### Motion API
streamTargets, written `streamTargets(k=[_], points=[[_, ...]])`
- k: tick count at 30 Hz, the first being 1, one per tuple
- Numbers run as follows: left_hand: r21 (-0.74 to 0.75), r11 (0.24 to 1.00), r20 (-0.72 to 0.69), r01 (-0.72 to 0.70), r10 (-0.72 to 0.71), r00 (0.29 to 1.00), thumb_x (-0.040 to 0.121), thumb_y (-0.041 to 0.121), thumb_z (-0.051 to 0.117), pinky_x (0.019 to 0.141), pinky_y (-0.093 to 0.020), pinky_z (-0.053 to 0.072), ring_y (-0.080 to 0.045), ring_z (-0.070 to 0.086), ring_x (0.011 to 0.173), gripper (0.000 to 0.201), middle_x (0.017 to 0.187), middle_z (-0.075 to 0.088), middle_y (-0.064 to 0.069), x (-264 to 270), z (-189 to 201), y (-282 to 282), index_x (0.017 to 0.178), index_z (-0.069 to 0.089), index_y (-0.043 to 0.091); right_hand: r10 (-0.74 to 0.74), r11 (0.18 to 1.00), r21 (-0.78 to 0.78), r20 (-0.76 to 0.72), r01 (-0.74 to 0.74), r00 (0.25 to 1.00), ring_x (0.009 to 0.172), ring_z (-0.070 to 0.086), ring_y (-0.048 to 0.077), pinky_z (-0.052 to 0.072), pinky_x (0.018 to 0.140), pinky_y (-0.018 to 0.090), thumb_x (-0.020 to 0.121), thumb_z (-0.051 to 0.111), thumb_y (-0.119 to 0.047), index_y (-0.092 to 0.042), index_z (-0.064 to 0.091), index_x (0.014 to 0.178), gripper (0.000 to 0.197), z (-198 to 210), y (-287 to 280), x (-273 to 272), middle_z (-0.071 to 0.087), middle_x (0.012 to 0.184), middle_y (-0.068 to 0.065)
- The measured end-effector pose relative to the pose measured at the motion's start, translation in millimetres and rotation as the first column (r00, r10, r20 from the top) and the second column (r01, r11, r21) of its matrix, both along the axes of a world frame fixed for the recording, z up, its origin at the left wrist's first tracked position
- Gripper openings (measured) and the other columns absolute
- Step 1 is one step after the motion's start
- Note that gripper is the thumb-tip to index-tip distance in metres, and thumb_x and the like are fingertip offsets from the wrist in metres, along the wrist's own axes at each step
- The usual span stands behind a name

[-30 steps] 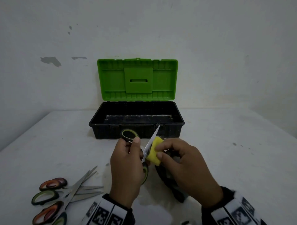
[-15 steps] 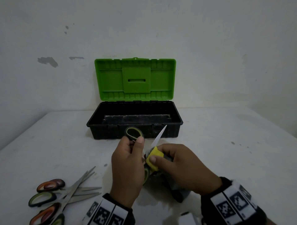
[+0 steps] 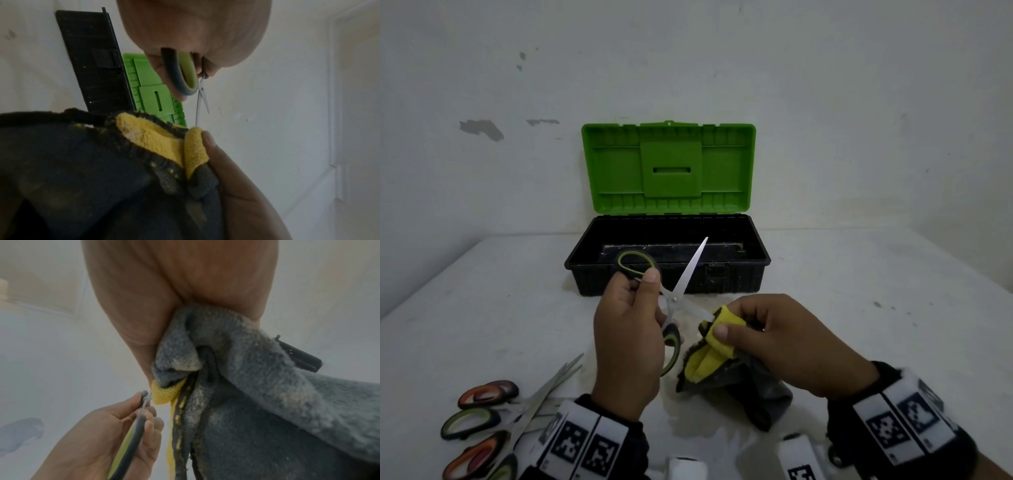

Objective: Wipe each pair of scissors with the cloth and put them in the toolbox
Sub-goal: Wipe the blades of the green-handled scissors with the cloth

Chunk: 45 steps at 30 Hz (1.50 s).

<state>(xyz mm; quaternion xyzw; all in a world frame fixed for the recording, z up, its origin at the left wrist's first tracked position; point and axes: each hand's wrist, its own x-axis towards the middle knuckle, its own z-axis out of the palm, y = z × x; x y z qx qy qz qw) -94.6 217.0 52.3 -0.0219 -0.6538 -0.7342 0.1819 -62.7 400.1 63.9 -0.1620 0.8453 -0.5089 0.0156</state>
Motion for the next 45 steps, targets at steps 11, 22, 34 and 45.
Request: streamTargets(k=[11,22,34,45], points=[[0.035,0.999,0.047,-0.012,0.01,0.999,0.098,0.032,0.054,0.058,-0.069,0.05,-0.026,0.04,0.054,0.031,0.05,0.04,0.006,0,3,-9,0.072,0.054,0.015,-0.281,0.96,0.0,-0.005,0.281,0.96,0.047,0.052,0.007,0.04,0.049,0.02,0.092,0.069,-0.031,-0.015,0.076,0.081,0.021,10,27,-10,0.064,0.056,-0.006],[-0.073,0.997,-0.011,-0.022,0.021,1.0,0.096,0.03,0.054,0.05,-0.031,0.038,-0.009,0.039,0.049,0.027,0.05,0.044,0.009,8,-8,15,0.075,0.054,0.013,-0.088,0.973,-0.211,0.041,0.095,0.995,0.073,0.071,0.014,0.054,0.069,0.025,0.093,0.069,-0.021,-0.009,0.069,0.098,0.013,-3,-22,-10,0.076,0.083,0.003],[0.062,0.989,0.054,-0.134,0.13,0.99,0.098,0.032,0.054,0.056,-0.052,0.052,-0.016,0.04,0.048,0.031,0.047,0.042,0.007,-4,-4,-10,0.073,0.054,0.014,-0.239,0.969,-0.066,0.012,0.239,0.971,0.067,0.072,0.016,0.056,0.063,0.032,0.085,0.078,-0.017,-0.01,0.067,0.081,0.013,-22,9,-4,0.077,0.075,0.006],[0.309,0.945,0.136,-0.108,0.069,0.988,0.096,0.031,0.057,0.072,-0.046,0.046,-0.014,0.047,0.057,0.036,0.056,0.05,0.006,-18,-4,-8,0.06,0.056,0.025,-0.336,0.829,0.462,-0.037,0.314,0.941,0.089,0.062,0.005,0.052,0.084,0.025,0.089,0.069,-0.037,-0.023,0.067,0.1,0.018,-23,32,-28,0.068,0.098,-0.012]])
